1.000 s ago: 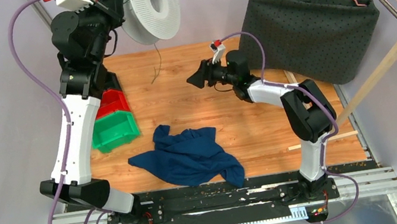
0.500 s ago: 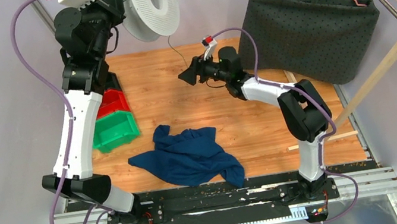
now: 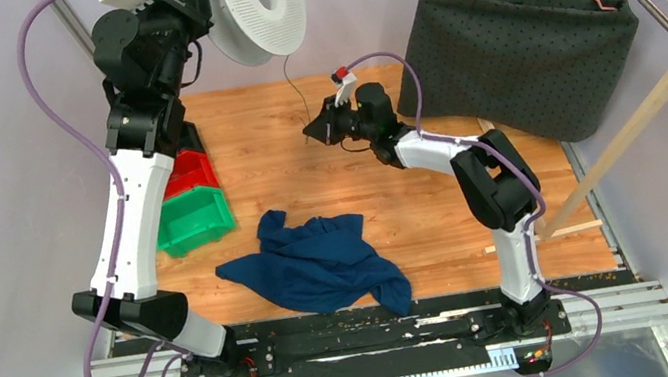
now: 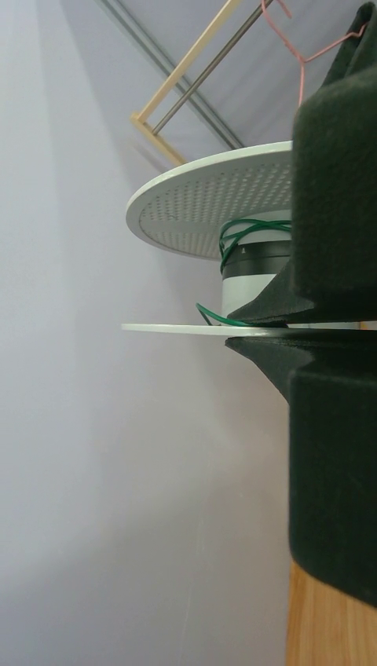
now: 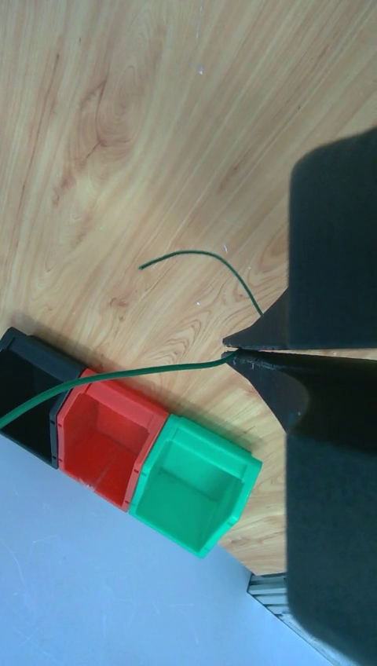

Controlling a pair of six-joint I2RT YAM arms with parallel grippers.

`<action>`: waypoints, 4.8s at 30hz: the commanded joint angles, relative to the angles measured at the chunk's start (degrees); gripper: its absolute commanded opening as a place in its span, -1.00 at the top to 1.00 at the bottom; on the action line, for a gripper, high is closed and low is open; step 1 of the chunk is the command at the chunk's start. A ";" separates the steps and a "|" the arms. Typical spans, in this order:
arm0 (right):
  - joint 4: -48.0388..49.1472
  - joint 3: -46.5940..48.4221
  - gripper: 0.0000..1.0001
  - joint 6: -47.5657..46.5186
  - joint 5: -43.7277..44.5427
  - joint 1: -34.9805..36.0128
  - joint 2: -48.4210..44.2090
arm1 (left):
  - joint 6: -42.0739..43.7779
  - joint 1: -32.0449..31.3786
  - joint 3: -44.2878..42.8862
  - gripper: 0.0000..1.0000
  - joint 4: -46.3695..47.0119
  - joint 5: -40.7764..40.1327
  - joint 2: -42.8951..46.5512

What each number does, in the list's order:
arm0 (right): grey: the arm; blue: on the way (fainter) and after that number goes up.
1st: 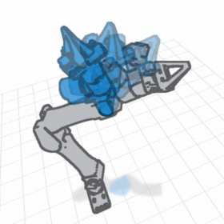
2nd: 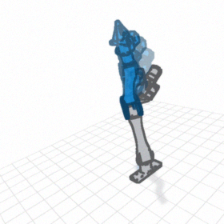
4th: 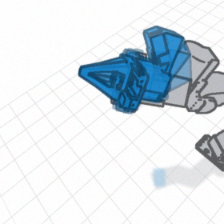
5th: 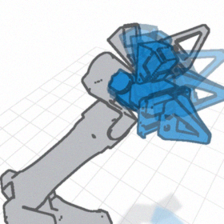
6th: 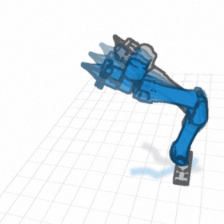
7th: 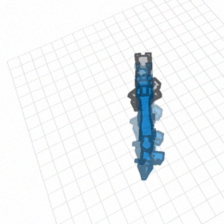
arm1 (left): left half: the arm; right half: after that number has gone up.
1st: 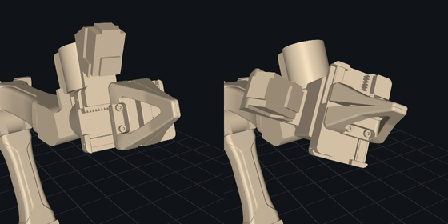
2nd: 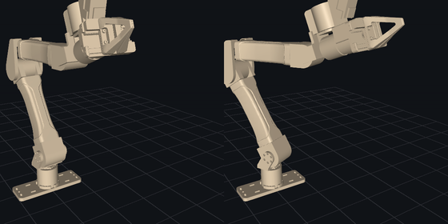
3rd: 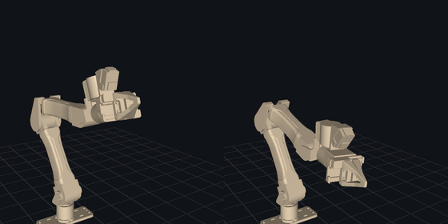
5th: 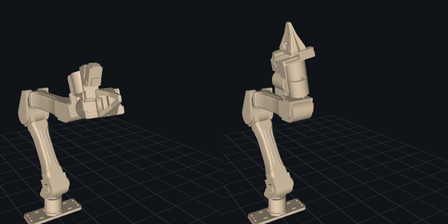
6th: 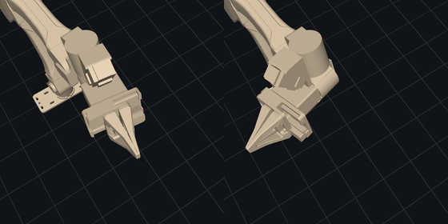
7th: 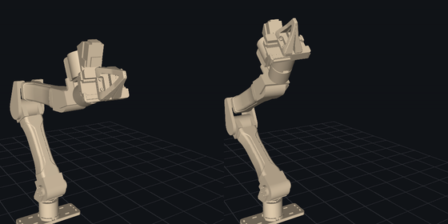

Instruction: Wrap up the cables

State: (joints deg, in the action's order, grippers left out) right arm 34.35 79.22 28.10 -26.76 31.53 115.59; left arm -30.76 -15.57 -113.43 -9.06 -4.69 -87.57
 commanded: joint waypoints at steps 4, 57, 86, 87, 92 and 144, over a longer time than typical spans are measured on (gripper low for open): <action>-13.82 -0.45 0.98 -6.42 -2.79 1.49 -6.30 | 0.06 -0.55 2.08 1.00 5.78 -10.46 1.03; -47.71 12.18 0.99 -58.01 -7.58 -2.70 -25.00 | 45.99 -4.57 18.99 1.00 -23.93 30.33 2.82; -40.76 4.06 0.98 -36.71 -31.71 -14.05 -25.79 | -7.54 8.45 15.41 1.00 7.33 49.71 -7.82; -40.06 4.74 0.98 -32.49 -32.21 -14.50 -25.10 | -7.86 8.51 15.77 1.00 7.37 47.99 -7.64; -39.10 11.00 0.98 -11.03 -36.52 -16.59 -19.31 | -7.36 8.54 16.39 1.00 7.73 43.38 -7.11; 16.39 0.14 0.98 48.70 -24.96 -10.30 -8.93 | -28.12 8.30 37.42 1.00 29.98 10.03 9.44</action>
State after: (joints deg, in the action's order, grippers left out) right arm 52.42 79.31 77.38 -53.80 19.05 108.05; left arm -51.75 -6.94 -78.24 7.33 10.92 -80.47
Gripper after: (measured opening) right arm 0.015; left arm 0.021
